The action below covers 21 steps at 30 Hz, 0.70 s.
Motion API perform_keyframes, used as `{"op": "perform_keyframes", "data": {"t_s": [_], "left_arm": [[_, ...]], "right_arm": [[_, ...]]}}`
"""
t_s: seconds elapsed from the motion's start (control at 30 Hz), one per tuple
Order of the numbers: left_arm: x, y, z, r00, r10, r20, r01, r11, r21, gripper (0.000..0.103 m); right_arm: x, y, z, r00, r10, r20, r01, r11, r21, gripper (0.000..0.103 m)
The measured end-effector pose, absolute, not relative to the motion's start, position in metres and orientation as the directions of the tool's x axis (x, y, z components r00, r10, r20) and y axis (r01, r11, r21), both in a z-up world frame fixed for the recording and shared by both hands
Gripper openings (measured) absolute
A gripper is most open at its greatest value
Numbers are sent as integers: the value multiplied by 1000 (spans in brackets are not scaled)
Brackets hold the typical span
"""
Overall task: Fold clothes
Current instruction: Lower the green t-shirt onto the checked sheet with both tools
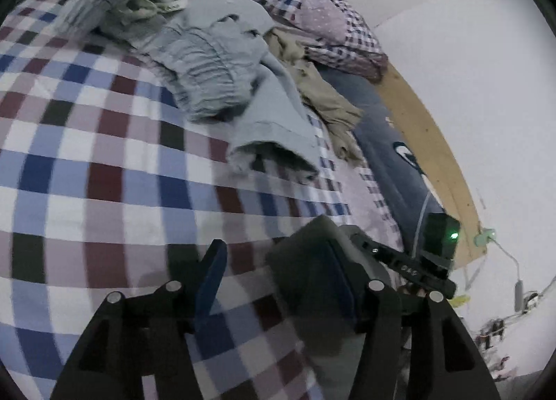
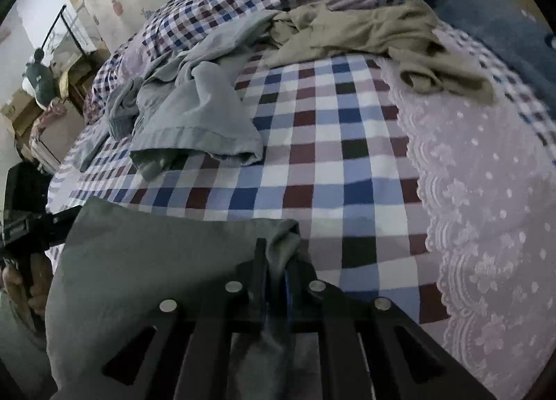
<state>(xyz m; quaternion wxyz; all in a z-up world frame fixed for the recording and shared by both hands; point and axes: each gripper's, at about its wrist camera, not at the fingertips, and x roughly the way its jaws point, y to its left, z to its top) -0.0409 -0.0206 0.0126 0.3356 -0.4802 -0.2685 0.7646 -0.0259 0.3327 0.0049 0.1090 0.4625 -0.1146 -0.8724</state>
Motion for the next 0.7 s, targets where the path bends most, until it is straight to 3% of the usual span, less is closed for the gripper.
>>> {"op": "perform_keyframes", "data": {"t_s": [0.13,0.3,0.43,0.47,0.53,0.57,0.6,0.63,0.7], "left_arm": [[-44,-16,10,-296,795,-529,-255,-600,-758,61],[-48,-21,12,-286,859,-426,-262,-497,-827,61],[-46,0,7,-263,806,-531,-289,-591,-753,61],[-45,3,6,-273,791,-547,-298,-610,-734,56],[-45,5,2,-286,778,-559,-282,-626,-727,10],[-47,3,-1,-293,776,-559,-260,-627,-734,9],[-45,1,3,-315,771,-553,-264,-631,-730,7],[-43,-1,8,-340,766,-545,-273,-635,-723,6],[-38,-4,19,-390,755,-526,-292,-644,-708,5]], "right_arm": [[-19,338,7,-557,-296,-776,67,-947,313,7],[-13,342,13,-603,-210,-770,16,-968,252,4],[-15,338,11,-608,-214,-764,24,-968,251,4],[-15,337,10,-608,-223,-762,33,-966,256,4],[-15,338,9,-607,-230,-761,25,-962,271,9],[-15,339,8,-607,-230,-761,14,-960,279,10],[-14,342,8,-608,-233,-759,4,-957,290,19],[-13,346,9,-609,-244,-755,-5,-950,311,35],[-8,355,13,-619,-275,-735,-16,-932,362,42]]}}
